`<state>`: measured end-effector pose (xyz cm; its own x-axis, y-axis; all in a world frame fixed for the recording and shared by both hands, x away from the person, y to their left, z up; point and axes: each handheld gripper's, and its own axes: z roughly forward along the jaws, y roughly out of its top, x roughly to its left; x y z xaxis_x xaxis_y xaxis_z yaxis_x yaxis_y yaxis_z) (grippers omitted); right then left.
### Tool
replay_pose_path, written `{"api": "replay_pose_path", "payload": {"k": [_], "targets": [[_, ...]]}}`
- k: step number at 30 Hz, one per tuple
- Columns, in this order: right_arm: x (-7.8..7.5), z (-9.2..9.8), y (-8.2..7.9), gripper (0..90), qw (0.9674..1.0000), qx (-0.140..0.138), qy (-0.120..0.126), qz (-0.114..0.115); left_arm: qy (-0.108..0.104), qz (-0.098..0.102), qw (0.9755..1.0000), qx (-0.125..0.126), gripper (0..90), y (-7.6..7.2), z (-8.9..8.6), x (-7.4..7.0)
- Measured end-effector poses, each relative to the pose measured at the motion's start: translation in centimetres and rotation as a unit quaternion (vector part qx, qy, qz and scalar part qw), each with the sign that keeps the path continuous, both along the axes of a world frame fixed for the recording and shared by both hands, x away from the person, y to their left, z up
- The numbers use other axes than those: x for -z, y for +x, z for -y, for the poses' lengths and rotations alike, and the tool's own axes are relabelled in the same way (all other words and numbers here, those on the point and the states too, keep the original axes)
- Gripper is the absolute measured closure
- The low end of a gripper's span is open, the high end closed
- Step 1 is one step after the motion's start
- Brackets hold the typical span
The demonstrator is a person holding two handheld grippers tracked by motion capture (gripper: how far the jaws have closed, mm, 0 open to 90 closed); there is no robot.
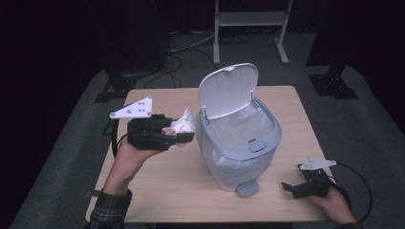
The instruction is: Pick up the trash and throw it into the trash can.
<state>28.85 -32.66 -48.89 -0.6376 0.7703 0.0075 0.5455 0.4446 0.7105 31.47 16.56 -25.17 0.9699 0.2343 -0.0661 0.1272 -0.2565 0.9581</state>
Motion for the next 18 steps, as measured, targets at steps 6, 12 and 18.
{"api": "replay_pose_path", "payload": {"k": [6, 12, 18], "targets": [[0.0, 0.0, 0.0, 0.0, 1.0000, 0.000, 0.000, 0.000, 0.004, 0.009, 0.9999, 0.010, 53.4, 0.2, 1.6, -1.0], [0.0, 0.0, 0.0, 0.0, 1.0000, 0.000, 0.000, 0.000, 0.009, 0.016, 0.9996, 0.021, 53.4, 0.5, 2.7, -1.5], [0.0, 0.0, 0.0, 0.0, 1.0000, 0.000, 0.000, 0.000, 0.006, 0.018, 0.9994, 0.029, 53.4, 0.7, 4.1, -2.0]]}}
